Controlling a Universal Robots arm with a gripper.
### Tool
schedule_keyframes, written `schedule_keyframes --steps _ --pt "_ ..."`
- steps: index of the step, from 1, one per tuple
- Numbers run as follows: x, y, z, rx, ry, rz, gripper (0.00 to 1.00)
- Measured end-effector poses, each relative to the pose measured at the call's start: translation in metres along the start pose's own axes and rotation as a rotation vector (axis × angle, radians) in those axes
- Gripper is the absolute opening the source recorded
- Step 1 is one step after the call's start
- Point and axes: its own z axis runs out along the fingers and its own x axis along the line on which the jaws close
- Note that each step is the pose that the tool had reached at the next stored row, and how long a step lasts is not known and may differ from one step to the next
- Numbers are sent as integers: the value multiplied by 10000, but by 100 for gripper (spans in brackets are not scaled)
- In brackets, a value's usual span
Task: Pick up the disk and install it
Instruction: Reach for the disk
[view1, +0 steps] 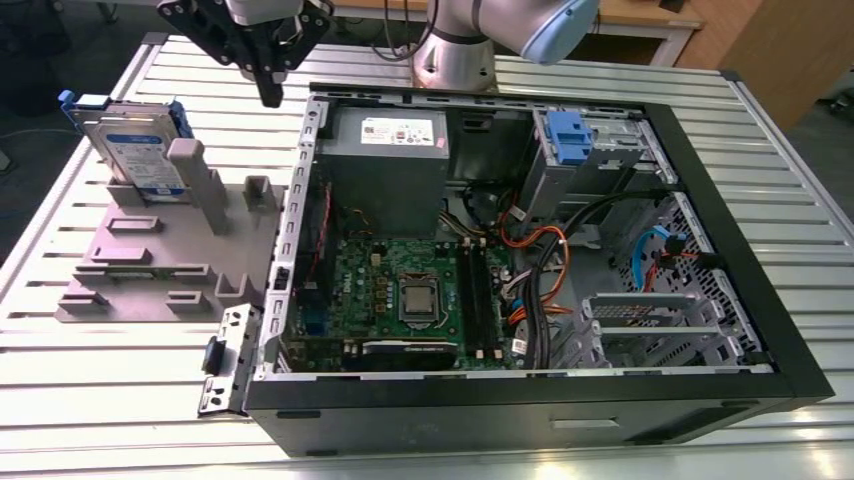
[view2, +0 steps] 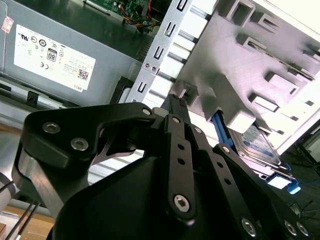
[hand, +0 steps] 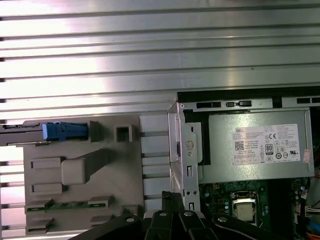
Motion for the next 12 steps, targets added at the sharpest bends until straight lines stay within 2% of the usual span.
schedule_keyframes --steps 12 --pt "35 -2 1 0 0 1 11"
